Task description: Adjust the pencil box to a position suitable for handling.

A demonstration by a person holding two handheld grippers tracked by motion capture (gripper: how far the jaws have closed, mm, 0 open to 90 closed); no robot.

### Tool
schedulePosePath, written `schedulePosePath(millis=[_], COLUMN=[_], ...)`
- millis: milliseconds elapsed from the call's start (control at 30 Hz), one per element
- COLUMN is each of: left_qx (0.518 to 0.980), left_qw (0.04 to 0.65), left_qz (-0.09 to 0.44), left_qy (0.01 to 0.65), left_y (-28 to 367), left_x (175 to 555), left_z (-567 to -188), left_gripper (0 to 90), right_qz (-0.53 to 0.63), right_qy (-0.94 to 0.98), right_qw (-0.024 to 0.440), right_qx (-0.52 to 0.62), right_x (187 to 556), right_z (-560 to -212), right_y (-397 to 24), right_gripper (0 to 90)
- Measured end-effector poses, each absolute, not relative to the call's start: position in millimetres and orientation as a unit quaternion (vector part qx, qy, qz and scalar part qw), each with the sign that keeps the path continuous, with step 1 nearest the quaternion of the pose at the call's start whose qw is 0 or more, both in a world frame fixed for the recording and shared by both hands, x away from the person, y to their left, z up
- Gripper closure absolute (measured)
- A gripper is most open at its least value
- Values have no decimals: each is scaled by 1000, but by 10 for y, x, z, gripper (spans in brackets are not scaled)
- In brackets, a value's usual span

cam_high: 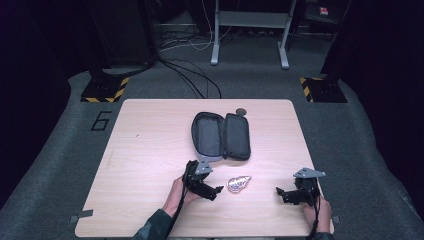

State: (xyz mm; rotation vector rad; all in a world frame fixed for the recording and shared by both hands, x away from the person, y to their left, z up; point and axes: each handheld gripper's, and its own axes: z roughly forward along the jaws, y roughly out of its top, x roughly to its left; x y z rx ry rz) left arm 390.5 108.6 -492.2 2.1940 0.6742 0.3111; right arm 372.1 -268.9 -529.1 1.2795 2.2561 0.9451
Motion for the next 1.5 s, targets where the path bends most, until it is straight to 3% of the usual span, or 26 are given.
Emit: schedulePosePath(millis=[367, 633, 1133, 1300, 1500], left_qx=[879, 890, 901, 899, 897], left_qw=[401, 393, 373, 376, 385], left_qz=[101, 91, 89, 92, 89], left_qy=[238, 213, 203, 204, 199], left_y=[655, 430, 332, 360, 380], left_x=[3972, 4016, 4018, 4025, 4022], left_z=[-5026, -5102, -5200, -5198, -5209], left_gripper=[9, 139, 262, 382, 394], right_qz=[336, 336, 336, 336, 336], right_qy=[802, 802, 802, 802, 802], right_qw=[189, 190, 189, 190, 189], right_qx=[455, 455, 455, 455, 455], right_x=[3721, 3722, 3721, 3721, 3721], right_z=[-5291, -5291, -5291, -5291, -5291], right_y=[-2689, -2689, -2689, -2689, -2689], right_gripper=[0, 0, 0, 0, 0])
